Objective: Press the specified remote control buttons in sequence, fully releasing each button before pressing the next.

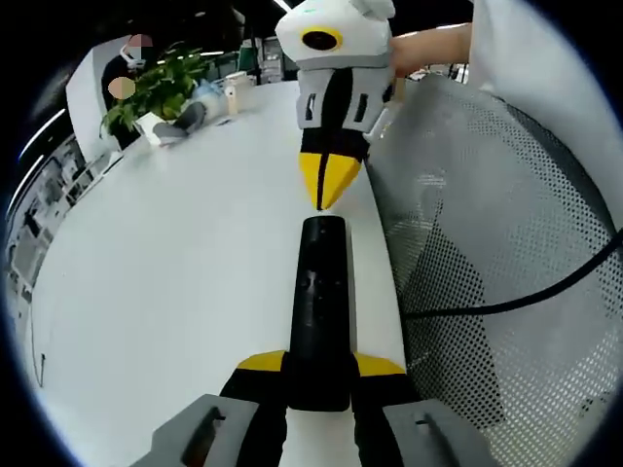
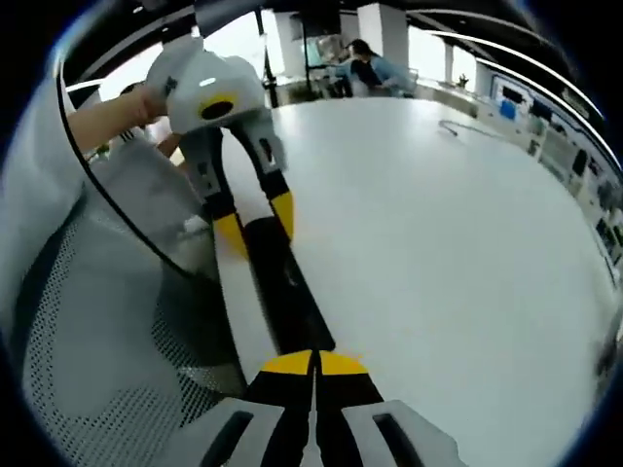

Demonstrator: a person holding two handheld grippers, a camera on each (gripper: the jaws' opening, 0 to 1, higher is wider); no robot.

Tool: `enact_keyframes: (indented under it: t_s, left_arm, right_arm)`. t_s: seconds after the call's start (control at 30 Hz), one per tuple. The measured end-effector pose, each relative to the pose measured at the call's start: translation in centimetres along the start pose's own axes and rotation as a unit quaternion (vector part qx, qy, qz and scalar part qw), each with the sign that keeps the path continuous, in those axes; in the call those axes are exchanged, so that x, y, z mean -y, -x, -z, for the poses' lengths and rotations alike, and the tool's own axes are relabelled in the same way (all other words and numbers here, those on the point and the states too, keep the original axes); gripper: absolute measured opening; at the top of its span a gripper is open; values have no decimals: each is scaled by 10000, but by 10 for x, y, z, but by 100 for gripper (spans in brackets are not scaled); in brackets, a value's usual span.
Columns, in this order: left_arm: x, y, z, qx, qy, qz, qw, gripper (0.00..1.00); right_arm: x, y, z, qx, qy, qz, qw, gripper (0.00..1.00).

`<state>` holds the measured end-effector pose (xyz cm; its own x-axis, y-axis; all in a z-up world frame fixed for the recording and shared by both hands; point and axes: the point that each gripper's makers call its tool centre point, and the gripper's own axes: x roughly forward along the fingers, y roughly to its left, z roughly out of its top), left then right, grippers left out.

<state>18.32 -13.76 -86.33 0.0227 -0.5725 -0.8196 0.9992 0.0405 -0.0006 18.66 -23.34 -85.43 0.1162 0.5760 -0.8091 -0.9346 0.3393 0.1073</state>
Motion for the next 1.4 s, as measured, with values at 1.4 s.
enact_keyframes:
  t_s: [1.4]
  left_arm:
    - [1, 0, 1, -31, 193, -119, 9997, 24]
  right_arm:
    - [-6, -3, -17, -542, 1017, -277, 9929, 0]
